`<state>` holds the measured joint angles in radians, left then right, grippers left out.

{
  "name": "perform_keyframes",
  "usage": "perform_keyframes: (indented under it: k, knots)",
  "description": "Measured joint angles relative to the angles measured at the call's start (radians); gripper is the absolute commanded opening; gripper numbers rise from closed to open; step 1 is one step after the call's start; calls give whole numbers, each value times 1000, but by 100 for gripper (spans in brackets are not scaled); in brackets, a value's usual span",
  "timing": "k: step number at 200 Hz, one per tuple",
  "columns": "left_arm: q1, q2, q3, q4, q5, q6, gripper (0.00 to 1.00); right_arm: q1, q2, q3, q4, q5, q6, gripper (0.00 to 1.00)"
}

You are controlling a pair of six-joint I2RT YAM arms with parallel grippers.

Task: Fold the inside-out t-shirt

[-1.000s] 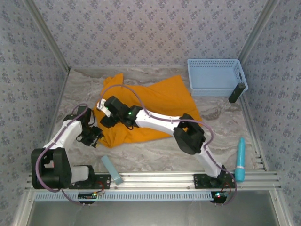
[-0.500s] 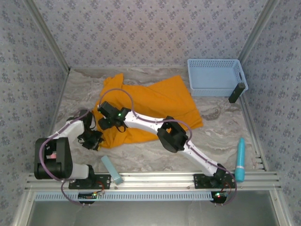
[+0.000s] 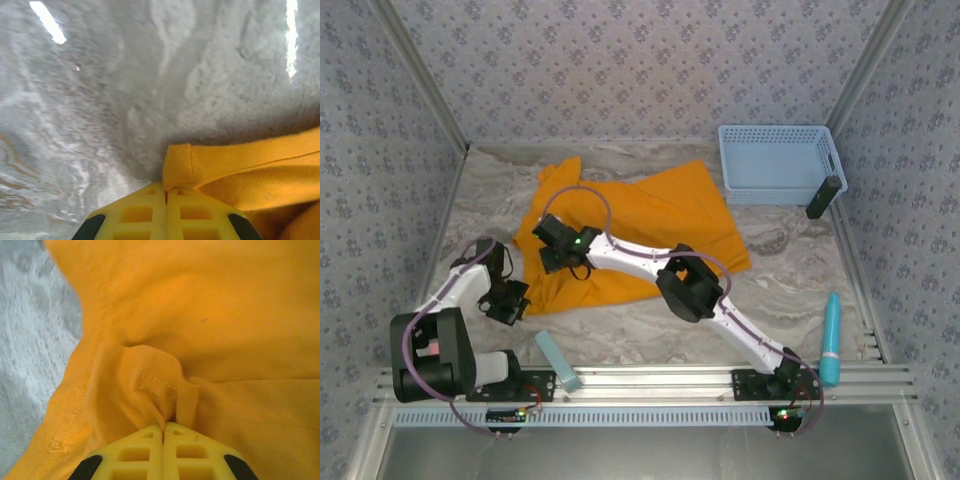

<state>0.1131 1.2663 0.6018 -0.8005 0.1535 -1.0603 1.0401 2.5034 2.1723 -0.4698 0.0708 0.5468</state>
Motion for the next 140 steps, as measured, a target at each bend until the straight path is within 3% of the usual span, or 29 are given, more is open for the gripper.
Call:
perform_keyframes:
  k: [57, 111, 114, 131, 140]
  knots:
    - [47, -20, -15, -18, 2, 0, 0, -70, -256, -196, 101, 112, 182, 0]
    - [119, -81, -20, -54, 4, 1, 0, -40, -207, -134, 141, 134, 205, 0]
    - [121, -84, -20, -58, 2, 1, 0, -39, -198, -124, 145, 134, 204, 2]
    - [138, -113, -20, -81, -21, 0, 0, -35, -138, -72, 164, 126, 186, 38]
    - [147, -127, -20, -96, -36, -3, 1, -35, -109, -48, 169, 114, 171, 45]
